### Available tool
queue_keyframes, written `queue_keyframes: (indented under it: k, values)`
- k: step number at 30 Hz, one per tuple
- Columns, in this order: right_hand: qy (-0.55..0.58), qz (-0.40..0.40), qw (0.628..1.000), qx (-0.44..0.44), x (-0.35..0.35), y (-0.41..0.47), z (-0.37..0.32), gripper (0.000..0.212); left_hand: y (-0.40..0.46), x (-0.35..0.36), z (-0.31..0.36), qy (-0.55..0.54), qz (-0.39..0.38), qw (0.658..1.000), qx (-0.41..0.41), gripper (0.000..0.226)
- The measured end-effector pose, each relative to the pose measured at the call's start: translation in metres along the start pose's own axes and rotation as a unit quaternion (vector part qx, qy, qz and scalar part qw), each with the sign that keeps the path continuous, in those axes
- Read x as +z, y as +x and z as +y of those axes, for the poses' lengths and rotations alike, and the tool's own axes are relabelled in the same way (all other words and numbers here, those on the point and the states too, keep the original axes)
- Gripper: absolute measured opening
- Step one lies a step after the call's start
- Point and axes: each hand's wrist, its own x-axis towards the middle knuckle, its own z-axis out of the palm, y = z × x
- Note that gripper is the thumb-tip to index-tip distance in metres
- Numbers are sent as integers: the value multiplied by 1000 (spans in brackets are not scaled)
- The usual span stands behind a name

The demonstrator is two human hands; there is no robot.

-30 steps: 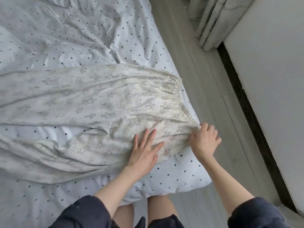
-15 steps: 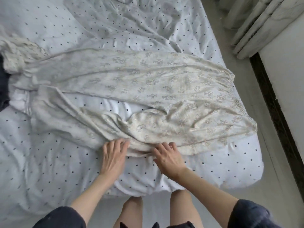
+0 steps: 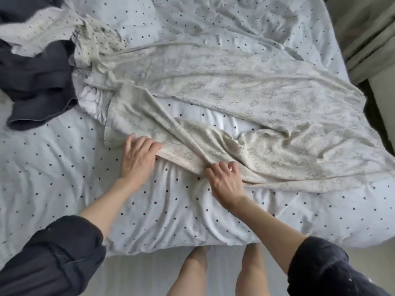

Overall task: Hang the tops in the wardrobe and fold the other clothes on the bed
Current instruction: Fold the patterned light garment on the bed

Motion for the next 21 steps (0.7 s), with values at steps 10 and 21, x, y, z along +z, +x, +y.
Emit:
queue_keyframes:
  k: [10, 21]
  values:
    - [52, -136, 984, -102, -9, -19, -41, 25, -121, -15, -27, -120, -169, 977, -54, 39]
    - [91, -53, 994, -31, -40, 114, -57, 35, -77, 23, -98, -396, -77, 796, -452, 45]
